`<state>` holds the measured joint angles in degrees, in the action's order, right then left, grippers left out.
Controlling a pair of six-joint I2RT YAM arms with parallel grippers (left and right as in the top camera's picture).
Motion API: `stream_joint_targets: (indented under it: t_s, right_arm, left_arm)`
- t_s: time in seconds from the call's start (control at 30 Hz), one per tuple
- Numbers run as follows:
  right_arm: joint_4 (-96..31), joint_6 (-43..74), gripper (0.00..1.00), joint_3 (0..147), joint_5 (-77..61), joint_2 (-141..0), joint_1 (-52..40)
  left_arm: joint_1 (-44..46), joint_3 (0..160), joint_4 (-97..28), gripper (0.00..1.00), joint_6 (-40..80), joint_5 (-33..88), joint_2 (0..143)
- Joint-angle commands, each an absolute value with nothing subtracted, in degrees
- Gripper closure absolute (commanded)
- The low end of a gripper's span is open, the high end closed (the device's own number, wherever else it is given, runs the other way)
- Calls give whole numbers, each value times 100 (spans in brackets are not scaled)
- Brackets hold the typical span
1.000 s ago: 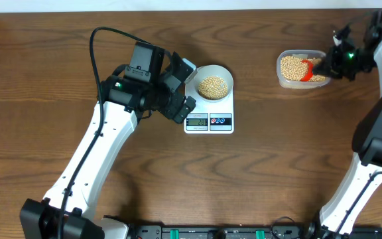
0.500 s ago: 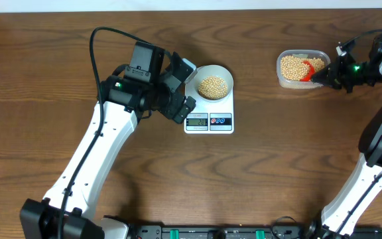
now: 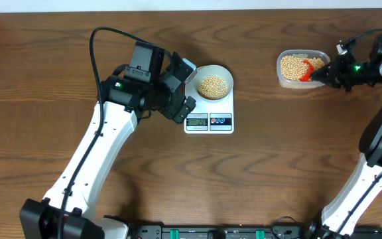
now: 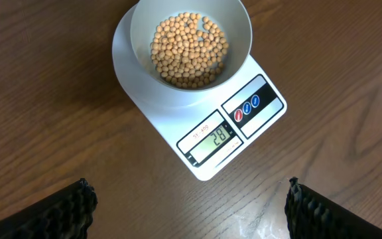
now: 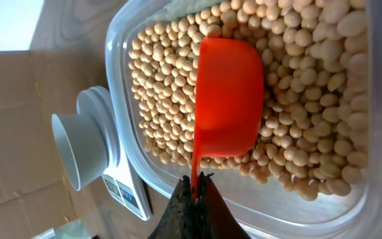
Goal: Scoop item into bowl and weigh 50g on scale
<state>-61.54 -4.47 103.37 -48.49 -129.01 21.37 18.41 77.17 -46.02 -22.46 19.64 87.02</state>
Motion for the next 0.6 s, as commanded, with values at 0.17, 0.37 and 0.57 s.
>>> stream_joint_targets:
  t_s: [0.17,0.37,0.57]
  right_arm:
    - [-6055,-790,99,10307,-5763,-13052,2366]
    - [-6062,-952,99,10307,-6023,-13052,2403]
    - [-6060,-1061,99,10307,-6211,-13052,2425]
  left_arm:
    - [1833,7671,-4593,7,-2215,2053,8768]
    - [1833,7671,-4593,7,-2215,2053,8768]
    - [1833,7671,-4593,7,-2215,2053,8768]
